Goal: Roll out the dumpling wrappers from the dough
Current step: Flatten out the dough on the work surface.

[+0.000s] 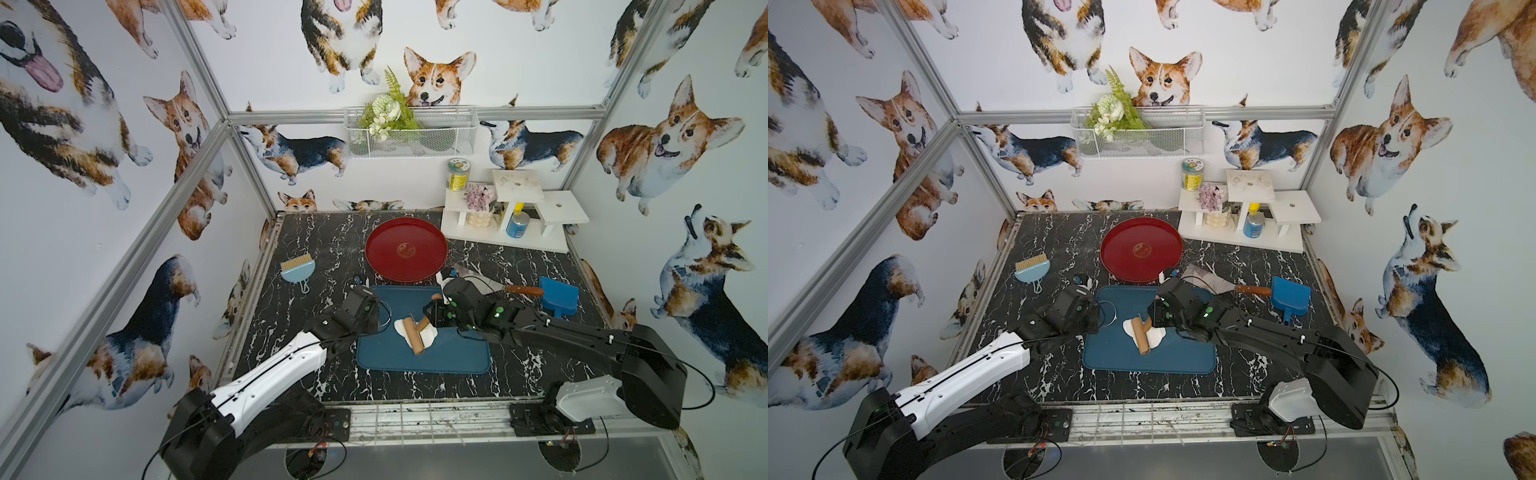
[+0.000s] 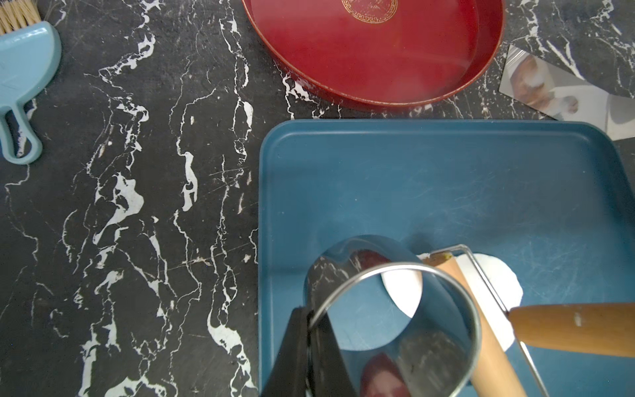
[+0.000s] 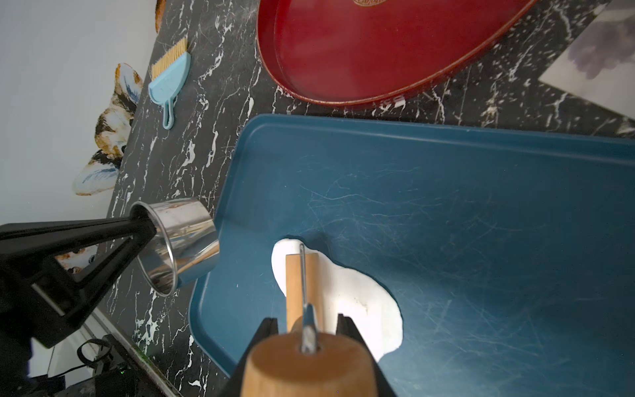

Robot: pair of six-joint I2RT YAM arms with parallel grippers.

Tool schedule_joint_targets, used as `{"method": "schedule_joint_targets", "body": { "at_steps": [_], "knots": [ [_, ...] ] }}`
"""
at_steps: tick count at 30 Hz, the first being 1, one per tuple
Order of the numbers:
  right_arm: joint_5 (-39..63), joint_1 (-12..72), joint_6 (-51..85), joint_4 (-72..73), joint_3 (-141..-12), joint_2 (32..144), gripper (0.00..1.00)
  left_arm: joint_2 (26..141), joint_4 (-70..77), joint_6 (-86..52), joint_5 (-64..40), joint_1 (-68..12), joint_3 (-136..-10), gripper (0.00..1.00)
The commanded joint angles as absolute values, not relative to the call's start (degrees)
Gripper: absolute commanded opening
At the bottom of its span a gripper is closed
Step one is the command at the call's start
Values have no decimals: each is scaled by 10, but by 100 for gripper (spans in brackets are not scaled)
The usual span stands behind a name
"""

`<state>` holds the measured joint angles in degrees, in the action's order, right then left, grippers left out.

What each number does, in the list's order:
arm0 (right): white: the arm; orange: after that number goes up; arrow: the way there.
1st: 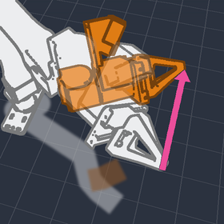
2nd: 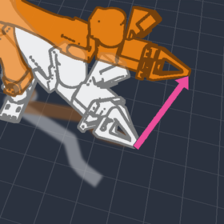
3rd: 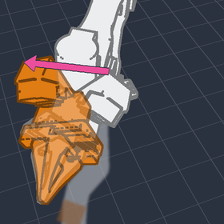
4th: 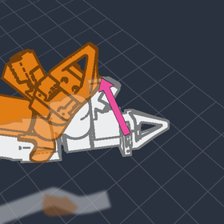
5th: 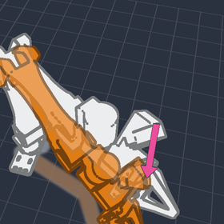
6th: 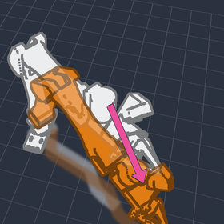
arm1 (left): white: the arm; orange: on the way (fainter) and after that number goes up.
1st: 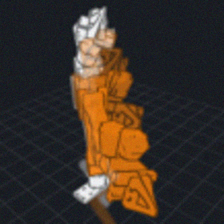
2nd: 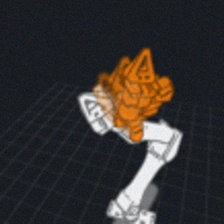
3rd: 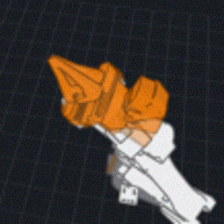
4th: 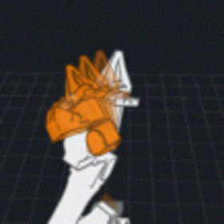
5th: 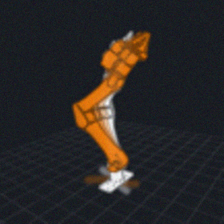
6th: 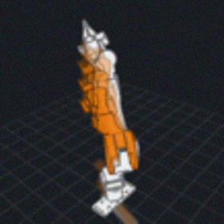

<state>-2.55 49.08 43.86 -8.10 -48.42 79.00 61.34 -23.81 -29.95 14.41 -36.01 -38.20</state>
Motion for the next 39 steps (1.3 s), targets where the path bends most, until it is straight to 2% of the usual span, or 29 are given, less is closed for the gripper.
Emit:
{"method": "schedule_joint_targets", "body": {
  "at_steps": [1,10,39],
  "knots": [
    [-21,487,425,-119,-492,810,0,615,-236,-296,149,-359,-388,0],
    [-37,421,341,-222,-451,806,0,609,-239,-294,151,-359,-390,0],
    [-126,383,314,-322,-423,761,0,595,-238,-299,152,-357,-377,0]
  ]
}}
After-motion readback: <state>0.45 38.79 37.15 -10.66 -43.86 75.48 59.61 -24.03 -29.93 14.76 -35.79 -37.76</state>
